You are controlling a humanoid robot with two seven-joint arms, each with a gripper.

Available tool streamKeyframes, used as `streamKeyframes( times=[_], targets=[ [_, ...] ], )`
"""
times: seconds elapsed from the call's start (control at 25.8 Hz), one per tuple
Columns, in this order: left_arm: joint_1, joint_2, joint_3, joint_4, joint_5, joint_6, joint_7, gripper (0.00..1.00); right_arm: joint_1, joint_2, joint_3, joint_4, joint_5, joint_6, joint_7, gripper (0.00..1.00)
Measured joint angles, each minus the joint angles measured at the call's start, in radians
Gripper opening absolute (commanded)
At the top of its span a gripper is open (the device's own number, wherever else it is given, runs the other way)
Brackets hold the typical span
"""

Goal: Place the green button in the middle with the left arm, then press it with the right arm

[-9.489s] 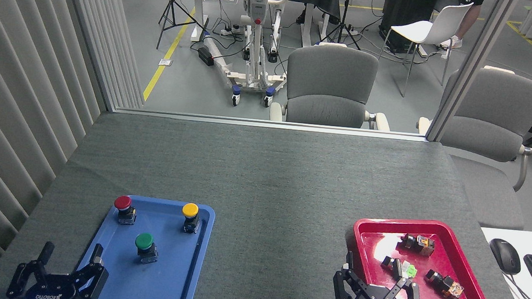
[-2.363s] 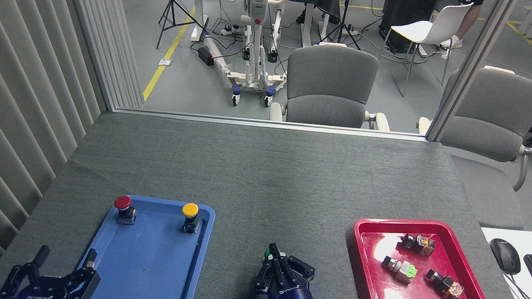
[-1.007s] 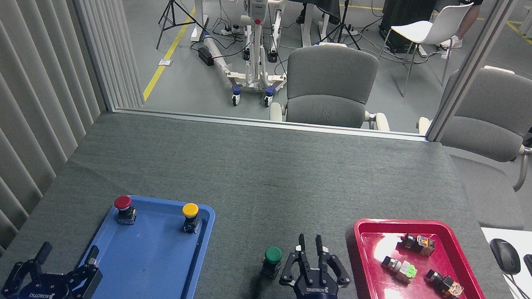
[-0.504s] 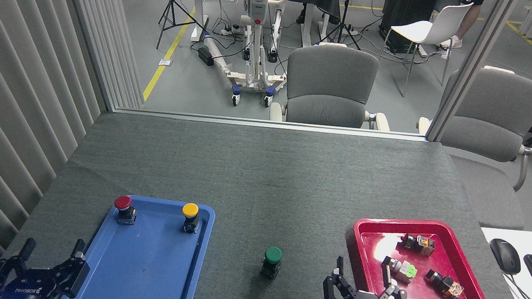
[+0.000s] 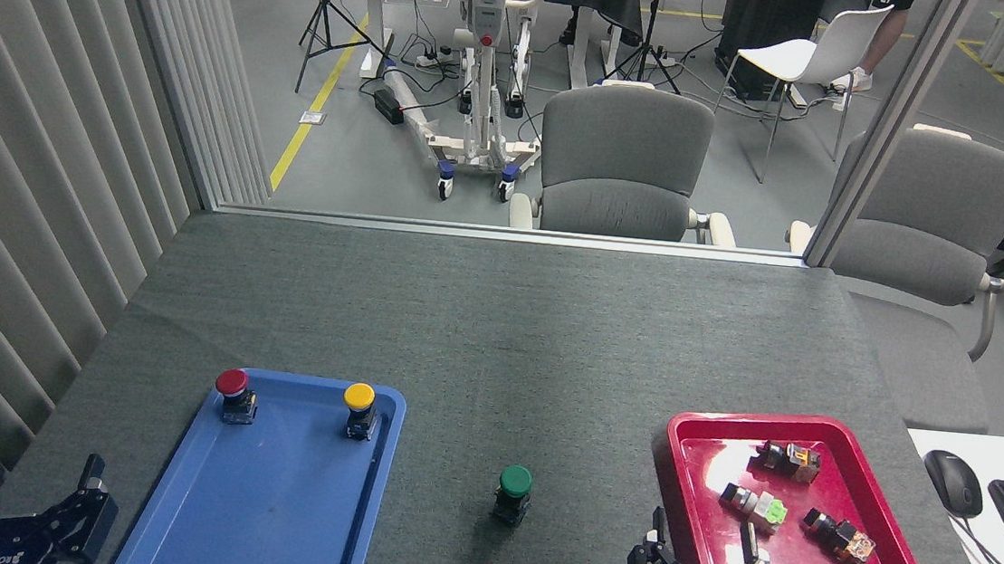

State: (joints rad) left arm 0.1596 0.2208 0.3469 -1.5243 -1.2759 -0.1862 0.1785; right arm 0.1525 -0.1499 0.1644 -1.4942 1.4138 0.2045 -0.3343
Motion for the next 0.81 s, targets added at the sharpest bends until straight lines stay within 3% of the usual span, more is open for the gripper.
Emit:
streamKeyframes(
  times=[0.31,0.62,0.81],
  targets=[
    [0.012,-0.012,0.004,-0.002,0.001,-0.021,0.005,0.99,0.002,-0.009,0.000,-0.004,0.001,0.001,0.019,1.00],
    [0.016,-0.022,0.006,-0.008,0.001,-0.033,0.004,0.99,0.010,-0.068,0.000,-0.023,0.001,-0.001,0.056,1.00],
    [0.016,-0.025,0.008,-0.010,0.003,-0.032,0.002,0.99,0.010,-0.077,0.002,-0.023,0.001,-0.001,0.085,1.00]
  ],
)
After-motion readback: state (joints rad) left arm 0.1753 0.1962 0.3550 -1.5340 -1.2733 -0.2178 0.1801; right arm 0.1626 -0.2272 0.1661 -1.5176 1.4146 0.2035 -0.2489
